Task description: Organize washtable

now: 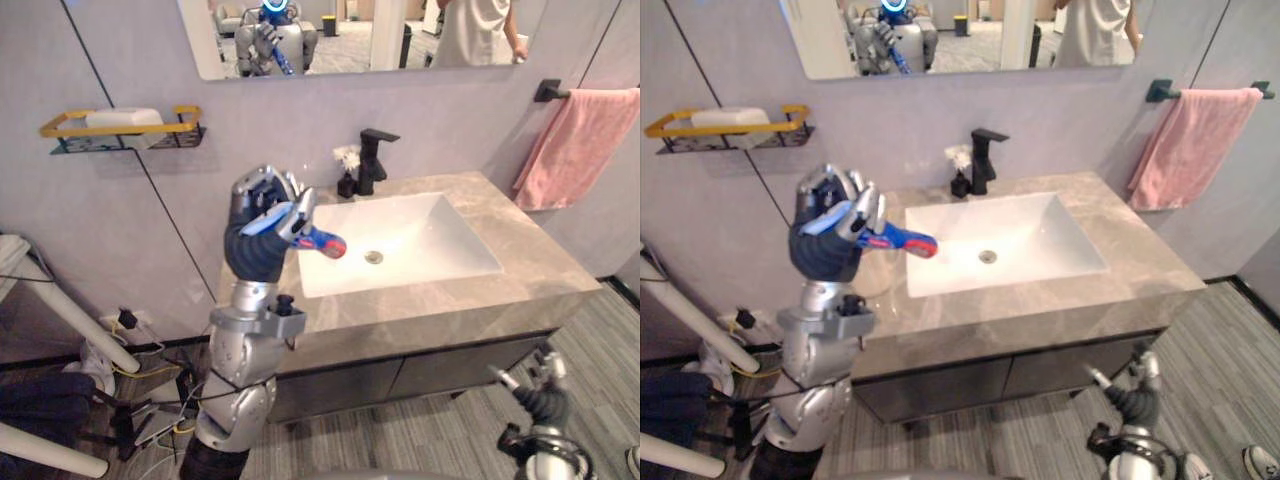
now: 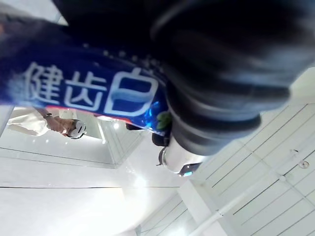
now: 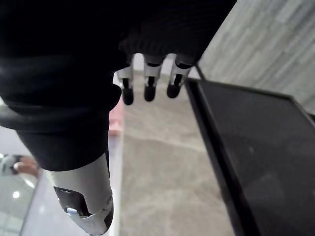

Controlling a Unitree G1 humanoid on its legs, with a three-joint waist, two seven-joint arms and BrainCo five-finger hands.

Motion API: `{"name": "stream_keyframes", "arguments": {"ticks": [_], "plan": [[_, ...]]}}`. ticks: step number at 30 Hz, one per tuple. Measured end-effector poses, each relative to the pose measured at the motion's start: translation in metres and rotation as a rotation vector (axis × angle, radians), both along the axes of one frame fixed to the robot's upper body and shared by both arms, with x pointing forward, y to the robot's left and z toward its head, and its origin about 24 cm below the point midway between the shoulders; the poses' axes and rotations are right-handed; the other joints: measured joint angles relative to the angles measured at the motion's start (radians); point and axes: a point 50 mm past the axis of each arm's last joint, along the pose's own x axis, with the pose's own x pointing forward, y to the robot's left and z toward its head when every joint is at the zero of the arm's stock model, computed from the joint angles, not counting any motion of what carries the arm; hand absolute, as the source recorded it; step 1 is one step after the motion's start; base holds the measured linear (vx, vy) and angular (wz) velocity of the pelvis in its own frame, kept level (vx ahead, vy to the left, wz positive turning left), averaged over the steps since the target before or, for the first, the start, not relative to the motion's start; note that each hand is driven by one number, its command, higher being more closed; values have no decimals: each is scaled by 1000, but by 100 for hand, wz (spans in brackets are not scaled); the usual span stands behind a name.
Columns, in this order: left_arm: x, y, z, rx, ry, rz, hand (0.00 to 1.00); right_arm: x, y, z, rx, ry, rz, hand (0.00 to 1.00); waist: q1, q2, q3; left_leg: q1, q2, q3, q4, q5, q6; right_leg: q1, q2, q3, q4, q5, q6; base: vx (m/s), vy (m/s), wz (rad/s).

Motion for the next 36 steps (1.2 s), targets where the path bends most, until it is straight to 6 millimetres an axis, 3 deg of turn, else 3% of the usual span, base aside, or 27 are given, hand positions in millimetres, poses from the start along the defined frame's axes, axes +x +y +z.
{"name": "stream_keyframes", "arguments": {"ticks": [9,16,26,36], "plan": [[15,24,25,-4,-88,181,100,-19,37,-60,200,260,153,0,3,8,-14,-10,1,-21,-1,2,-2,2,-1,-22,-1,0,-1,-4,-8,7],[45,37,20,36,-16,268,100,-34,45,-87,263,410,190,0,2,7,-13,-12,-1,-48,0,6,2,17,-5,-44,-4,-2,-3,9,-7,10],[66,48,6,103,86,341,100,-37,41,-95,271,453,194,0,0,-16,18,-17,0,-50,0,3,-3,16,-5,-45,-1,-4,-6,0,0,0],[76,66,-2,110,150,420,100,-37,41,-96,288,451,180,0,1,-24,52,-32,-1,-53,4,5,0,2,-5,-46,3,-12,-10,0,0,0]]}}
